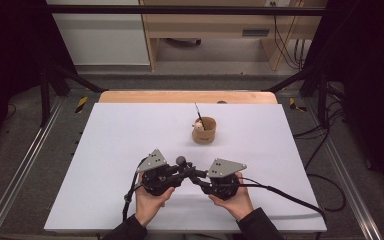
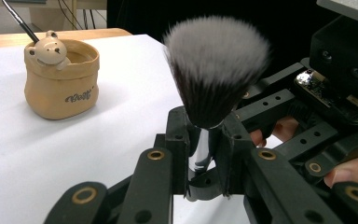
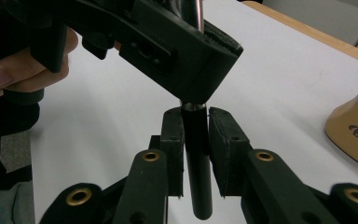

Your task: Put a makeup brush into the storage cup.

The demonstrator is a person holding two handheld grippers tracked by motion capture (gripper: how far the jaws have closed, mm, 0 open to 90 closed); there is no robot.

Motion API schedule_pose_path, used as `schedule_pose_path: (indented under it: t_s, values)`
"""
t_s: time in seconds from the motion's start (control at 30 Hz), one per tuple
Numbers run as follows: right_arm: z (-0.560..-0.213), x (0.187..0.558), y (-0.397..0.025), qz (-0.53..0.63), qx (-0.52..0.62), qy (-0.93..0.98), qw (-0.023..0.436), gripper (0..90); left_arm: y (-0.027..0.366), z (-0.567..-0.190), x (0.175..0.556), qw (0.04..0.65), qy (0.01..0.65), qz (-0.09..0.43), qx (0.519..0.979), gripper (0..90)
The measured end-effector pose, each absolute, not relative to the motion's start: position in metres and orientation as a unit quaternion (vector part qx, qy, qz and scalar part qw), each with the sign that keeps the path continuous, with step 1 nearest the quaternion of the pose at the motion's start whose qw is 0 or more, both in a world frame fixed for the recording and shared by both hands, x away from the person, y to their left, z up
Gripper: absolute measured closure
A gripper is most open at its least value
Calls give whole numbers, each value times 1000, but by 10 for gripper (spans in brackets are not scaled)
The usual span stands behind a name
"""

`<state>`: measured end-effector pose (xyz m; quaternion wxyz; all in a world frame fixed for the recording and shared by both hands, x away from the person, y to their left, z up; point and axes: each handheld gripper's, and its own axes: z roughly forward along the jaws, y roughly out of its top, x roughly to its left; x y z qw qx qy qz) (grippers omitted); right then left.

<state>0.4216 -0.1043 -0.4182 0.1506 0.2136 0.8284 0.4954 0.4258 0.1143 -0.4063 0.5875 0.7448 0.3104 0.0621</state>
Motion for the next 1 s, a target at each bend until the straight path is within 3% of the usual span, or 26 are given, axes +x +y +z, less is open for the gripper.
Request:
schedule_pose_path:
  t_s: [0.37, 0.6, 1.0]
  values:
    - [-419, 421, -103, 496, 205, 832, 141, 794, 114, -407, 427, 588, 309, 61, 745, 744]
    - [-421, 422, -104, 490, 210, 834, 143, 794, 118, -404, 427, 595, 304, 74, 740, 580]
    - [-419, 428, -116, 487, 242, 826, 151, 794, 128, -400, 430, 596, 299, 89, 740, 386]
